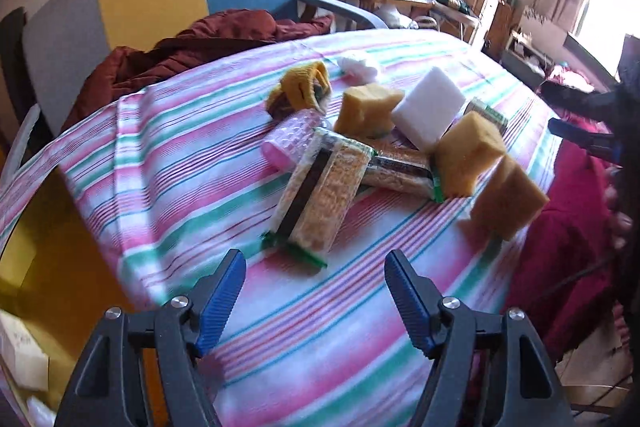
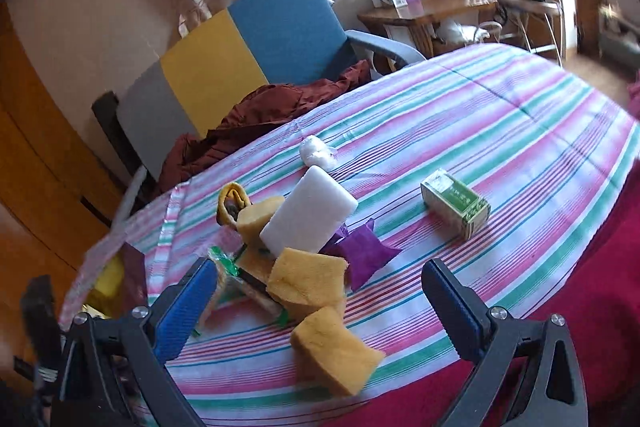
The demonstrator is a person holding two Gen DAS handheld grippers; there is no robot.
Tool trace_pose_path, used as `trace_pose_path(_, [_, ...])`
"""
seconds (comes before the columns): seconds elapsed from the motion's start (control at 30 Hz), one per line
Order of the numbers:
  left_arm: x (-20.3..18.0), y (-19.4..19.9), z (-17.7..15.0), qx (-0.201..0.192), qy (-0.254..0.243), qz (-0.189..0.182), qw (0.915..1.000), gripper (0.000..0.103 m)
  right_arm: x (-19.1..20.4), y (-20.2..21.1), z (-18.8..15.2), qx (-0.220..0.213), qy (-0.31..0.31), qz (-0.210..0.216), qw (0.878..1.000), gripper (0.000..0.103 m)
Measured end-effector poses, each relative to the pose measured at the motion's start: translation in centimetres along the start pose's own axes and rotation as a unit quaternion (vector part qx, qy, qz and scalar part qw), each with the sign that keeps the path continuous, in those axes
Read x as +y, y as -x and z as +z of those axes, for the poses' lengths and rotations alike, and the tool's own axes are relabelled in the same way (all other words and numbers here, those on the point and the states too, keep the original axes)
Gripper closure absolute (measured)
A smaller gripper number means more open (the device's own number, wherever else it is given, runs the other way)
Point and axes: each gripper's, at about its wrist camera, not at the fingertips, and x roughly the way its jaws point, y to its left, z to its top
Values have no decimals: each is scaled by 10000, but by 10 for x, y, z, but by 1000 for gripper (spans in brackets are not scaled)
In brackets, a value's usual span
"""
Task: Organize objects
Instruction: 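Reach the left tool to the cracker pack and grasp it, then carry the cracker pack with the left tool while the right tool carries a yellow sponge, both into tray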
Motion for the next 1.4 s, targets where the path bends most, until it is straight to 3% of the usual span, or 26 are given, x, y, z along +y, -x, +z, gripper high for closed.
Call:
trace_pose_path(0.5, [-2,-65,33,342,-119,310,9989,32,-7,-1,0,24,-141,403,9991,0])
trace_pose_path(0.67, [5,-76,28,464,182,17,9988,50,-7,-3,0,120,-131,406,9990,0])
trace_pose_path(0.83, [8,-63,14,322,448,-176,9983,52,-5,-12,1,384,-84,401,9984,0])
trace_pose_path(1.03, [7,-35,-7,210,725,-425,9962,52,6,-41,-3,1350,228,340,9900,0])
trace_pose_path(1.17, [3,-10,-14,33,730,-569,9957,52,15,-65,-10,2081,540,-109,9765,0])
trace_pose_path(1.27, [2,8,-16,-132,723,-614,9954,52,22,-75,-15,2373,846,-492,9665,1])
trace_pose_path(1.4, [4,29,-21,-323,767,-655,9944,52,32,-88,-23,2675,1317,-945,9498,16])
